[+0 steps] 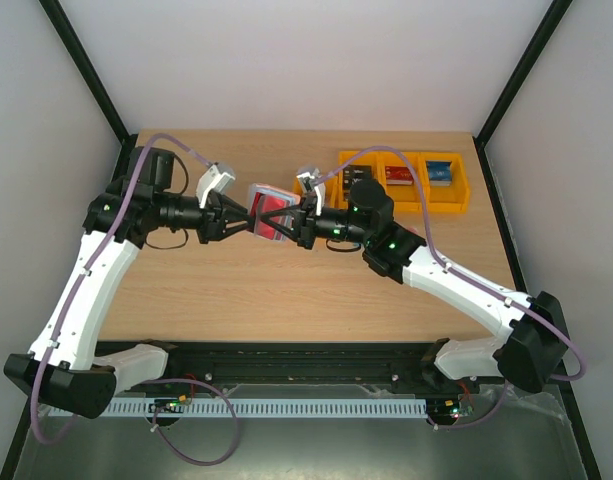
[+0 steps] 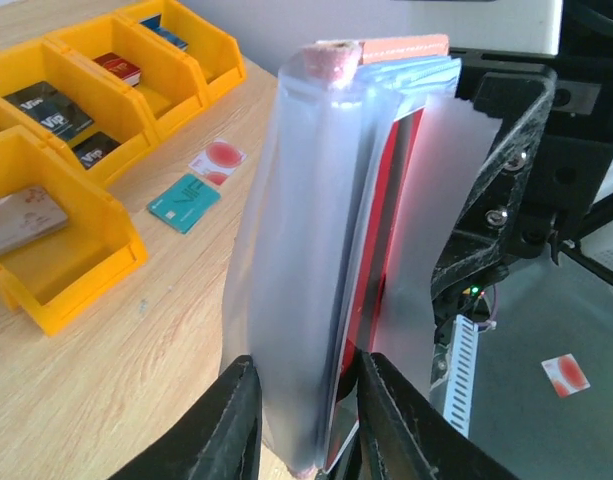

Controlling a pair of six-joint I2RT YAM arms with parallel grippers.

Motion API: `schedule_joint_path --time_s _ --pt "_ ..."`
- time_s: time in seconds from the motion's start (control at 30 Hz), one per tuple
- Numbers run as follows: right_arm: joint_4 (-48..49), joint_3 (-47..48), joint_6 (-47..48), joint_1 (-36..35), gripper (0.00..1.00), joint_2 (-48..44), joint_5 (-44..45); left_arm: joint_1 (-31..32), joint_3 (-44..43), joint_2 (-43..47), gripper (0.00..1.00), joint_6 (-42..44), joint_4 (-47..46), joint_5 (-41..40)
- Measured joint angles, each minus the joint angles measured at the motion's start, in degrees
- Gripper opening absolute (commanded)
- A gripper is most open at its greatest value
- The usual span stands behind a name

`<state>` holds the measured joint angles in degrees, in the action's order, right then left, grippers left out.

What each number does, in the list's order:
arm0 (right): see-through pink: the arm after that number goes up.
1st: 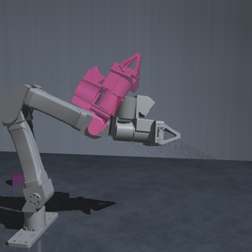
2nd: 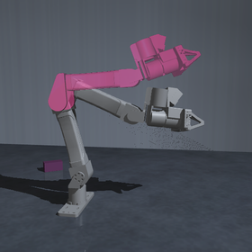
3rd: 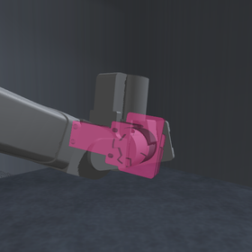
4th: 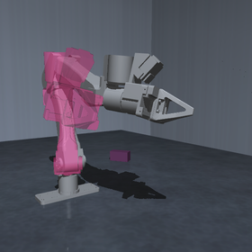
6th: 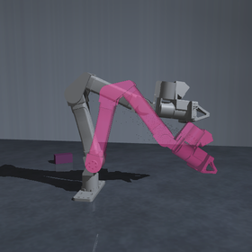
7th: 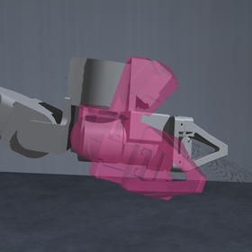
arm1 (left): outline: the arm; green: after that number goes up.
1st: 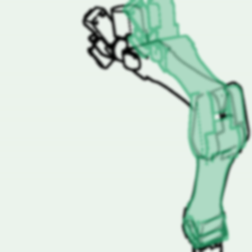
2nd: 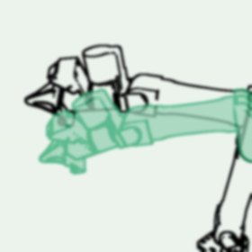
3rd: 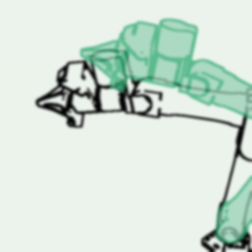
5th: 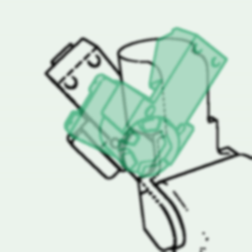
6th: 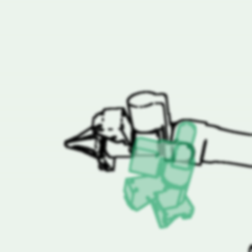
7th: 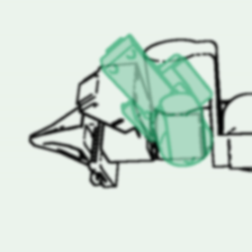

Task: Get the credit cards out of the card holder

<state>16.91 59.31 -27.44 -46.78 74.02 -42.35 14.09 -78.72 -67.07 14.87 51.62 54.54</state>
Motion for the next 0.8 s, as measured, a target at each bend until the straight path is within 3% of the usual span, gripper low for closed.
schedule_joint_path --time_s 0.13,0.23,0.37,0.43,0.53,0.67,0.8 --pt "0.3 0.0 0.0 0.0 0.02 -0.1 -0.1 0.0 0.0 0.0 0.20 -1.9 -0.2 3.1" --pt "0.5 0.0 0.0 -0.1 0.02 -0.2 -0.1 0.0 0.0 0.0 0.35 -2.3 -0.2 4.2" --pt "1.8 0.0 -0.5 -0.2 0.02 -0.3 -1.2 0.2 1.0 0.0 0.42 -2.8 -1.0 6.0" --pt "1.9 0.0 -1.2 -0.2 0.03 -0.2 -2.0 0.4 1.7 0.0 0.35 -3.1 -1.5 6.6" --pt "2.7 0.0 -1.9 -0.2 0.08 0.1 -3.2 0.8 1.9 -0.1 0.04 -3.7 -1.7 7.3" --pt "3.2 0.0 -1.9 0.4 0.21 0.1 -4.6 0.8 1.8 0.1 0.02 -2.2 -1.4 9.7" --pt "1.3 0.0 0.7 0.3 0.41 -0.6 -3.7 0.8 1.1 -0.1 0.02 0.6 0.7 10.3"
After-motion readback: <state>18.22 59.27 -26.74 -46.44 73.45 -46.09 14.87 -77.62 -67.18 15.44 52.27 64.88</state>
